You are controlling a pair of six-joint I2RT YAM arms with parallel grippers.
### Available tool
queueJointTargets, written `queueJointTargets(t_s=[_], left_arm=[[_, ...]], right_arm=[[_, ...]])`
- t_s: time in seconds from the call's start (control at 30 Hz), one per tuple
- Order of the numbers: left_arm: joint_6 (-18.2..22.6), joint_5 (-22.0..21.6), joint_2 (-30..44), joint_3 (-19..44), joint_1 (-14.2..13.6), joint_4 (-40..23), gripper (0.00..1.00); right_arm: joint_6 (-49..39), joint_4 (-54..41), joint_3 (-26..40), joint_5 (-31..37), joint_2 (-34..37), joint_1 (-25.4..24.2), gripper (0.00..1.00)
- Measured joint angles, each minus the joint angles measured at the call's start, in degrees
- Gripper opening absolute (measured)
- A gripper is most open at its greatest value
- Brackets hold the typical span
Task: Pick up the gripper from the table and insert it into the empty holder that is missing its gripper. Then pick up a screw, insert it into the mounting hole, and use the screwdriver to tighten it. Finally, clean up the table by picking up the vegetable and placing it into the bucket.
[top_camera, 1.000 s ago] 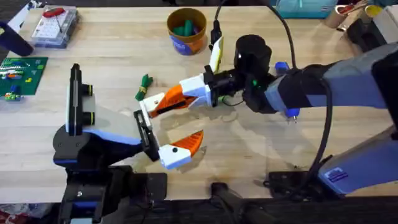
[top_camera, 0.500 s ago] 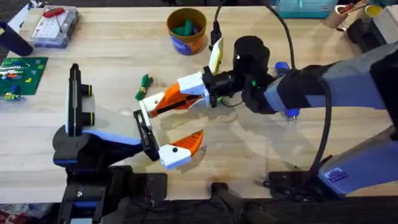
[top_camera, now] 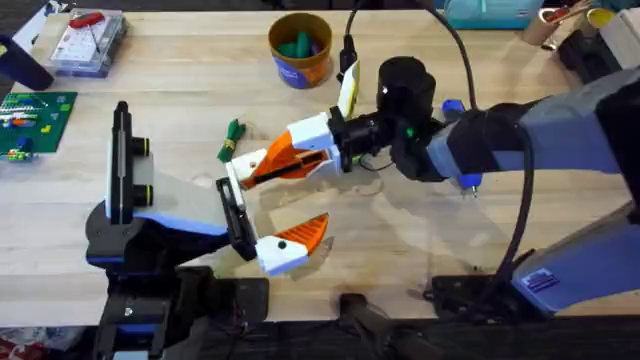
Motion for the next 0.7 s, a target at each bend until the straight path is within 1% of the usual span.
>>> queueJointTargets(t_s=[0.1,0.17,0.23,0.33,0.43,0.5,0.57,0.7], left_arm=[[0.33,0.73,0.00,0.01,-0.09,-0.11,0.987],[0.35,2.83,-0.01,0.04,-0.68,-0.42,0.987],[0.36,4.35,-0.02,0.04,-1.27,-0.49,0.987],[0.36,5.58,-0.01,0.04,-1.33,-0.49,0.987],[0.36,6.29,0.00,0.04,-1.33,-0.49,0.987],[0.36,6.44,0.00,0.04,-1.33,-0.49,0.987],[0.36,6.45,0.00,0.04,-1.33,-0.49,0.987],[0.36,6.47,0.00,0.04,-1.33,-0.49,0.987]], right_arm=[[-0.09,0.04,0.00,-0.79,0.00,-0.75,0.513],[-0.14,0.26,0.00,-0.20,0.01,-1.69,0.549],[-0.17,0.23,0.00,0.15,0.00,-2.79,0.607],[-0.16,0.25,0.00,0.31,0.00,-4.33,0.700],[-0.20,0.26,0.00,0.30,0.01,-5.58,0.886],[-0.16,0.23,0.00,0.31,0.00,-6.32,0.978],[-0.16,0.27,0.00,0.31,0.01,-6.96,0.995],[-0.16,0.28,0.00,0.31,0.02,-7.86,0.995]])
